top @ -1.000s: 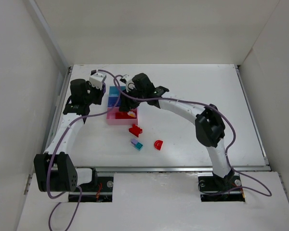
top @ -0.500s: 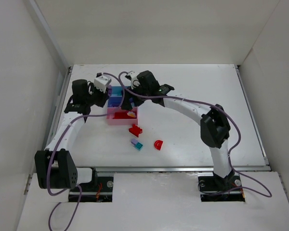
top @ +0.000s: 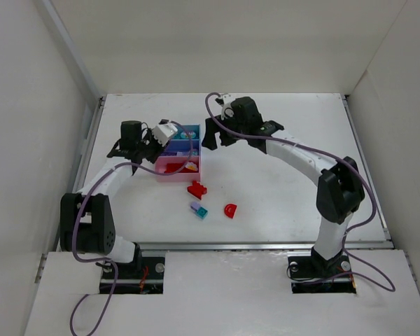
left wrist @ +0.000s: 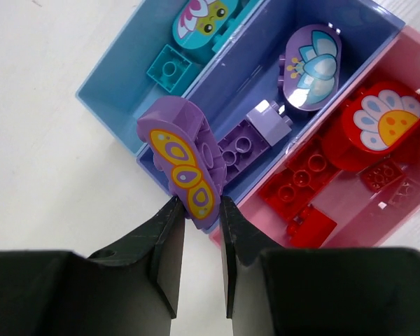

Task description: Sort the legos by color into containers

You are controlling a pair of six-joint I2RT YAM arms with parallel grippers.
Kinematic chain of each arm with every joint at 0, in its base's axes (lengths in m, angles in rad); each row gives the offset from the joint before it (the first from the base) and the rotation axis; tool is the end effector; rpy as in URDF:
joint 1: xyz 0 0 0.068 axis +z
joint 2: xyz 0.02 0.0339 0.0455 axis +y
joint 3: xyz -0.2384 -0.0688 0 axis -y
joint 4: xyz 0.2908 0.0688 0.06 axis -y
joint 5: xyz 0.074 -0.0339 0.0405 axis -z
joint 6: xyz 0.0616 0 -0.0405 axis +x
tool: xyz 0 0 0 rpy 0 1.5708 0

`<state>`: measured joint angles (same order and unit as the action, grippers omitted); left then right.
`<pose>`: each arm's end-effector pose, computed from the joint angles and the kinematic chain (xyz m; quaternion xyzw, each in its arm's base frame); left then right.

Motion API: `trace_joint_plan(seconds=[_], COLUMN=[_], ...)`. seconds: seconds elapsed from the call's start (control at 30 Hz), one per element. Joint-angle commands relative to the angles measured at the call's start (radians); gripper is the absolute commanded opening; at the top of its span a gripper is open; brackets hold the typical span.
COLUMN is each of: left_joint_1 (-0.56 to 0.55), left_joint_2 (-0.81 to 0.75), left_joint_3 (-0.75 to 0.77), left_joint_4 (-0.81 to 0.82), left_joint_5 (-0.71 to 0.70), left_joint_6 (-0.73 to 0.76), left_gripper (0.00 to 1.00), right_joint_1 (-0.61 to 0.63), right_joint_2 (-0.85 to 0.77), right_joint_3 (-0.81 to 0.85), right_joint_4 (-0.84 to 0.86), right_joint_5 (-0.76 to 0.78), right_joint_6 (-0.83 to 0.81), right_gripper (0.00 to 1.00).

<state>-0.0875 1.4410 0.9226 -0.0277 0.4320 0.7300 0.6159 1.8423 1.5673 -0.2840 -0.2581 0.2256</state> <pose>0.3788 -0.0591 0.1904 0.4348 0.7394 -0.0261 0.5133 0.3936 0.2978 0.2511 -0.2294 0.8389 0.2990 0.3927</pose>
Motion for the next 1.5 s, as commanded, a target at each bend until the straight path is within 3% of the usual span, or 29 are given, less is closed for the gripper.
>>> trace_joint_plan(seconds=[0.0, 0.17, 0.33, 0.43, 0.67, 0.77, 0.9, 1.0, 1.07, 1.23, 1.47], left_joint_1=[-0.018, -0.018, -0.018, -0.018, -0.018, -0.018, -0.018, -0.018, -0.018, -0.018, -0.018], left_joint_2=[0.002, 0.012, 0.012, 0.002, -0.019, -0.04, -0.076, -0.125, -0.154, -0.26, -0.349], left_joint_3=[0.042, 0.032, 0.041, 0.041, 0.093, 0.137, 0.159, 0.11, 0.049, -0.089, -0.146], left_joint_4=[0.028, 0.041, 0.041, 0.051, 0.04, -0.01, -0.032, -0.002, 0.009, 0.018, 0.018], left_joint_5=[0.001, -0.019, -0.039, -0.064, -0.07, -0.07, -0.214, -0.388, -0.424, -0.397, -0.377], left_joint_6=[0.063, 0.074, 0.062, 0.042, -0.059, -0.113, -0.227, -0.32, -0.331, -0.357, -0.389], left_gripper=[0.02, 0.15, 0.77, 0.98, 0.99, 0.99, 0.99, 1.0, 1.0, 1.0, 1.0], right_joint_1=[0.001, -0.019, -0.019, -0.019, -0.019, 0.039, 0.151, 0.221, 0.278, 0.301, 0.301], right_joint_2=[-0.061, -0.072, -0.081, -0.081, -0.143, -0.182, -0.215, -0.262, -0.272, -0.207, -0.169], right_joint_3=[-0.03, -0.039, -0.049, -0.049, -0.084, -0.131, -0.24, -0.349, -0.419, -0.472, -0.483], right_joint_4=[0.029, 0.029, 0.029, 0.029, -0.062, -0.191, -0.308, -0.285, -0.235, -0.224, -0.224], right_joint_5=[0.026, 0.026, 0.017, 0.017, 0.08, 0.198, 0.313, 0.329, 0.318, 0.318, 0.379], right_joint_6=[0.008, -0.002, -0.011, -0.02, -0.072, -0.104, -0.051, 0.006, 0.015, 0.067, 0.239], right_gripper=[0.9, 0.9, 0.9, 0.9, 0.9, 0.92, 0.94, 1.0, 1.0, 1.0, 0.98])
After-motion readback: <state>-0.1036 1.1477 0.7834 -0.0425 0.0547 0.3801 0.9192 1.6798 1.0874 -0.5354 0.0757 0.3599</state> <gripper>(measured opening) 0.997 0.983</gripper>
